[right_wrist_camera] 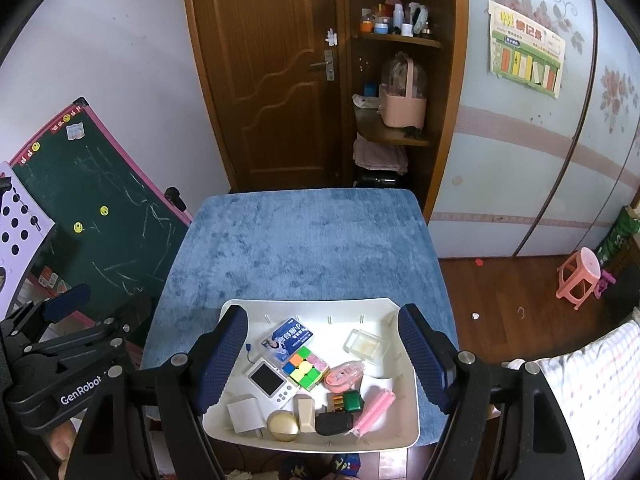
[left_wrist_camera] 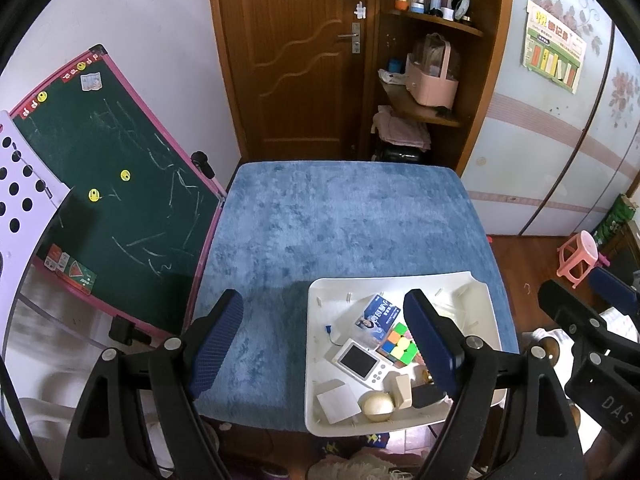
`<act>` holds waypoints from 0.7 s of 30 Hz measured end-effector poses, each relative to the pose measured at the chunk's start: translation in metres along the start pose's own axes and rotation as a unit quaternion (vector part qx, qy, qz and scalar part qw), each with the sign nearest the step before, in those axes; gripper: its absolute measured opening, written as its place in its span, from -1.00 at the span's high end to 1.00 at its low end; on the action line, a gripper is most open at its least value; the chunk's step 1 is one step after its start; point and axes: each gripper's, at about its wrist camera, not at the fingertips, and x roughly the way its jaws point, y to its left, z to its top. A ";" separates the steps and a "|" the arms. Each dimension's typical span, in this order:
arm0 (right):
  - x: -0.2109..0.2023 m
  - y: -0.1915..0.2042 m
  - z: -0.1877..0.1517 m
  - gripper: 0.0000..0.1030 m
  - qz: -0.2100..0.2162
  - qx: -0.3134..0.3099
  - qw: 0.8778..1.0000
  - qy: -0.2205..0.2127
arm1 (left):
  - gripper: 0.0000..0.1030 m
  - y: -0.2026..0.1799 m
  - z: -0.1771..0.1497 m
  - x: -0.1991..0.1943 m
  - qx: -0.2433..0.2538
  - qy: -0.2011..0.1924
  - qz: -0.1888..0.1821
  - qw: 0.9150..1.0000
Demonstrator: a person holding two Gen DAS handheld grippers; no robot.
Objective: Organize rigid objects
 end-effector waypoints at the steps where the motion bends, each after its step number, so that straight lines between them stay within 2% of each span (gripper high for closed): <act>1: -0.001 0.000 0.001 -0.52 -0.001 0.000 1.000 0.000 | -0.65 0.000 0.000 0.000 0.000 0.000 0.000 1.000; 21: 0.006 -0.006 0.006 -0.52 -0.003 0.003 1.000 -0.002 | -0.65 -0.001 0.002 0.001 0.005 0.005 -0.001 1.000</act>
